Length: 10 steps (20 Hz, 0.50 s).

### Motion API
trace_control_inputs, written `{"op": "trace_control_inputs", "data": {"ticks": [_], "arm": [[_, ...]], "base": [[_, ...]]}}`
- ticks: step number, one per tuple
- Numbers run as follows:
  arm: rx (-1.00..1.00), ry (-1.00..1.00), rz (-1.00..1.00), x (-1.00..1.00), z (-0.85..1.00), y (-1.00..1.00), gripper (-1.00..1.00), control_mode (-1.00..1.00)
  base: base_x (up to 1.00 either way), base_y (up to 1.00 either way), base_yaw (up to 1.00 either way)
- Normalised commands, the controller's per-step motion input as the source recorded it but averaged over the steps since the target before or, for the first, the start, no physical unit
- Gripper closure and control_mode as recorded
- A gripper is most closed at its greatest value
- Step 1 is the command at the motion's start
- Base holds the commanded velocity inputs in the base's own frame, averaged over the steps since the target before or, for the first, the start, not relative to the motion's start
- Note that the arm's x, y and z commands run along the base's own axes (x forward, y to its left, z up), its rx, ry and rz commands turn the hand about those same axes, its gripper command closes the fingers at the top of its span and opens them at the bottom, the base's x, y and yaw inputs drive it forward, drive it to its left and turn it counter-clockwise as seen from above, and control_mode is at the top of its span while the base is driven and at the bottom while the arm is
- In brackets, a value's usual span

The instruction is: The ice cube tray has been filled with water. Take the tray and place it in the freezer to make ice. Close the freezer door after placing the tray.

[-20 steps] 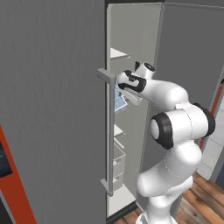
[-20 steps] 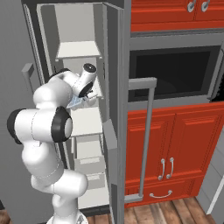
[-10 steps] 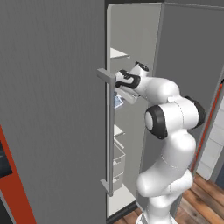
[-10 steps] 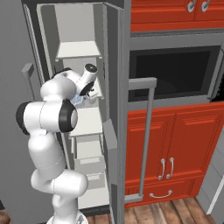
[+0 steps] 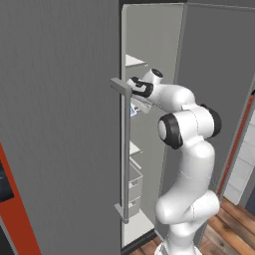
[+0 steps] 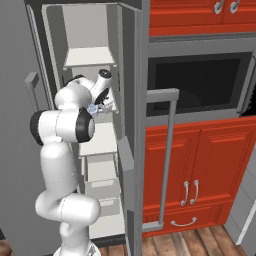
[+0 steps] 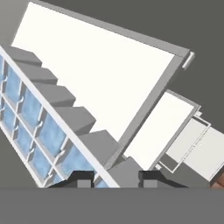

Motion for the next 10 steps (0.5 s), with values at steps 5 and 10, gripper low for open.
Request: {"op": "trace_control_inputs", "data": {"ticks": [5, 10], "arm": [[-0.01, 0.0, 0.0, 0.54, 0.0, 0.02, 1.0, -1.0], [-0.03, 0.0, 0.0, 0.5, -0.01, 0.1, 1.0, -1.0]], "base": [[0.0, 0.0, 0.0], [0.0, 0.0, 0.0]]}}
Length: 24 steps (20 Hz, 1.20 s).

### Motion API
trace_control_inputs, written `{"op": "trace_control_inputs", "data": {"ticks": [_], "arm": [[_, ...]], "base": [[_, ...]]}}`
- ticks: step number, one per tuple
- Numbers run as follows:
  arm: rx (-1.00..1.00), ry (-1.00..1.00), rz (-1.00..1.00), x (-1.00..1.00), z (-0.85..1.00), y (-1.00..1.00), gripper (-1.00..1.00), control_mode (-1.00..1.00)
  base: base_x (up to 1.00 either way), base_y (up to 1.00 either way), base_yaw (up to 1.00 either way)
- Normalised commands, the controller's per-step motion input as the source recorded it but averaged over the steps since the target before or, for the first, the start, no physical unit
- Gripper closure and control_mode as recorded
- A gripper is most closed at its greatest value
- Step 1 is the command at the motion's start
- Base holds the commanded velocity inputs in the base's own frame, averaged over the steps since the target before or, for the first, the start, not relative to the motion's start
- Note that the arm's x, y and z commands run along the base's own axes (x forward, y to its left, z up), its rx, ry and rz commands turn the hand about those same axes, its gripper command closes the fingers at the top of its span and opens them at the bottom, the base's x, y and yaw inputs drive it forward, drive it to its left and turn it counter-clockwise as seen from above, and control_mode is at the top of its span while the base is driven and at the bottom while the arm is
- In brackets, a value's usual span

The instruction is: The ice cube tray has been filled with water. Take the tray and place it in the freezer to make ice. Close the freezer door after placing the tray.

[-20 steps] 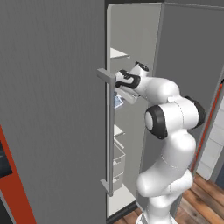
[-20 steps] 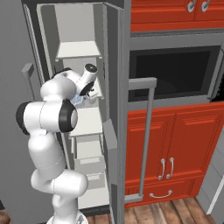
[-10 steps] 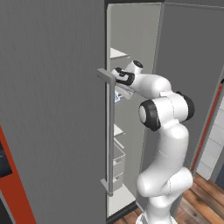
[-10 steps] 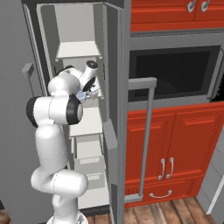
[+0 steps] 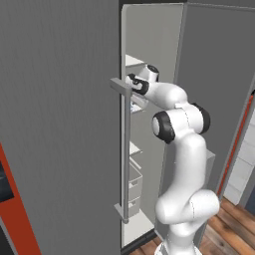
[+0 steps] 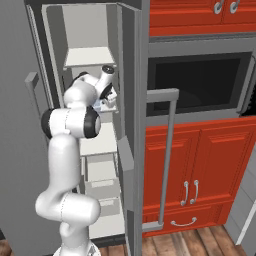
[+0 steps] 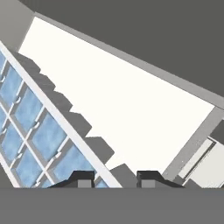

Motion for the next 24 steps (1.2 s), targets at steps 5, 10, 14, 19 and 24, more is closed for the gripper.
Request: {"op": "trace_control_inputs", "data": {"ticks": [5, 10, 14, 19, 24], "arm": [[-0.06, 0.0, 0.0, 0.4, -0.05, 0.23, -1.0, -1.0], [-0.06, 0.0, 0.0, 0.02, 0.0, 0.12, -1.0, -1.0], [-0.05, -0.01, 0.0, -0.14, -0.03, 0.0, -1.0, -1.0], [-0.08, -0.07, 0.0, -0.46, -0.29, 0.0, -1.0, -1.0], [-0.03, -0.11, 0.0, -0.92, -0.1, -0.06, -1.0, -1.0]], "base": [[0.0, 0.0, 0.0], [0.0, 0.0, 0.0], [0.0, 0.0, 0.0], [0.0, 0.0, 0.0], [0.0, 0.0, 0.0]]}}
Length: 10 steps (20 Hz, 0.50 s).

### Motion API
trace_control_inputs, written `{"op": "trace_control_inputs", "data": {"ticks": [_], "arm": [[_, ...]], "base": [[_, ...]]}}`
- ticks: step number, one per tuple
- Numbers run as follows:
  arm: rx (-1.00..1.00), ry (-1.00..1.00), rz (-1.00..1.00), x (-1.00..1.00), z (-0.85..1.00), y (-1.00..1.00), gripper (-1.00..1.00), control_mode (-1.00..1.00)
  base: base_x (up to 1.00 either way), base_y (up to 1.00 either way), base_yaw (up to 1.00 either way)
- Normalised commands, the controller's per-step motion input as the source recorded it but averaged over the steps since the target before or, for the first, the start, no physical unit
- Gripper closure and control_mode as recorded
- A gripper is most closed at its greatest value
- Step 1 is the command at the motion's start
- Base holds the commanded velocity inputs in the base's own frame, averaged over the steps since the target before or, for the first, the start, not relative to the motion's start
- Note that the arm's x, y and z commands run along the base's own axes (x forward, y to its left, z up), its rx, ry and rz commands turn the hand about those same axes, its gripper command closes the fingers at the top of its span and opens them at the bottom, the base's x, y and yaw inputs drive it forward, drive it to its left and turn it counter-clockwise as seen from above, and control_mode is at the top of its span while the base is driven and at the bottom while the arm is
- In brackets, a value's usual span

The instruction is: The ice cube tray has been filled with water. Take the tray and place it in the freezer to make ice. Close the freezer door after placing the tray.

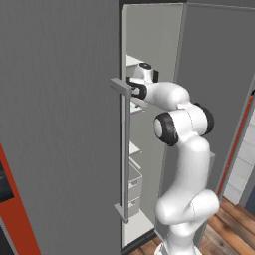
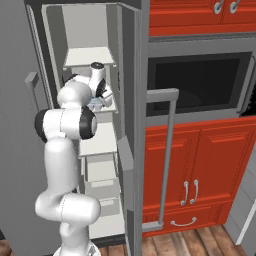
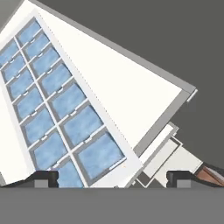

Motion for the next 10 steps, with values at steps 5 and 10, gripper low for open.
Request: {"op": "trace_control_inputs", "data": {"ticks": [5, 10], "arm": [[0.0, -0.13, 0.0, -1.0, 0.01, -0.24, -1.0, -1.0], [0.0, -0.18, 0.0, -1.0, 0.16, -0.42, -1.0, -1.0]], "base": [[0.0, 0.0, 0.0], [0.0, 0.0, 0.0]]}}
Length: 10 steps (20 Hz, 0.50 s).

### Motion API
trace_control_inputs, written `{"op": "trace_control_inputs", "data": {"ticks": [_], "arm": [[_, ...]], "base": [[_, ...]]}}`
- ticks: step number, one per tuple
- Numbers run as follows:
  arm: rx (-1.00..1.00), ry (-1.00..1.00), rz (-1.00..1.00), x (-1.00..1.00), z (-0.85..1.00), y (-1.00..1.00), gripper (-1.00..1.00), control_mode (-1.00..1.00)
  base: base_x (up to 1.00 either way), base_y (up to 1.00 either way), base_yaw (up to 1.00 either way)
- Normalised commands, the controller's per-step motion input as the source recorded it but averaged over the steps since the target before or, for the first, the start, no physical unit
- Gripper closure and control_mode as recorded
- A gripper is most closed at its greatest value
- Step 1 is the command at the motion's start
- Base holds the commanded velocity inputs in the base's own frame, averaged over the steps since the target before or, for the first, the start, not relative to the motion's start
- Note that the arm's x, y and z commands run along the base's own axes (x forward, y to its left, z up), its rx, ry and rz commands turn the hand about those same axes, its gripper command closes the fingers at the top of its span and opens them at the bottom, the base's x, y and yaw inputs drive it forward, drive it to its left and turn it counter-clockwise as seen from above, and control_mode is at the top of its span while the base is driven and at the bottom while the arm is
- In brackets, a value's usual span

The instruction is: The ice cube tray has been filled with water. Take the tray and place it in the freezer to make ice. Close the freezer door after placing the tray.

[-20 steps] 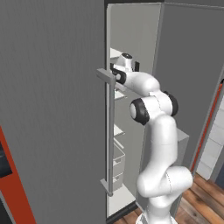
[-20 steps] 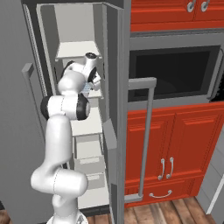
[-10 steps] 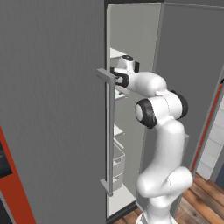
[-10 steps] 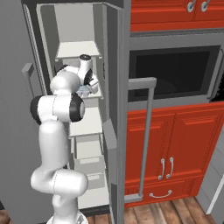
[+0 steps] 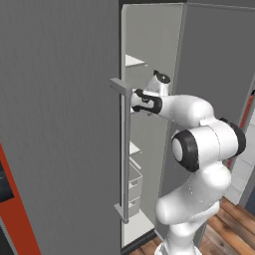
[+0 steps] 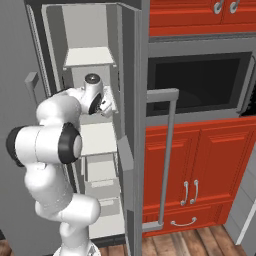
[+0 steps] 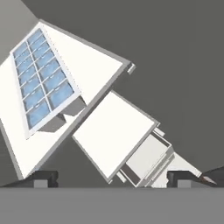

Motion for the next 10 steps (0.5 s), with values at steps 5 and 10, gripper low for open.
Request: {"op": "trace_control_inputs", "data": {"ticks": [5, 10], "arm": [[0.0, -0.21, 0.0, -0.98, 0.32, -0.46, -1.0, -1.0], [0.0, -0.13, 0.03, -0.67, 0.46, -0.29, -1.0, -1.0]], "base": [[0.0, 0.0, 0.0], [0.0, 0.0, 0.0]]}}
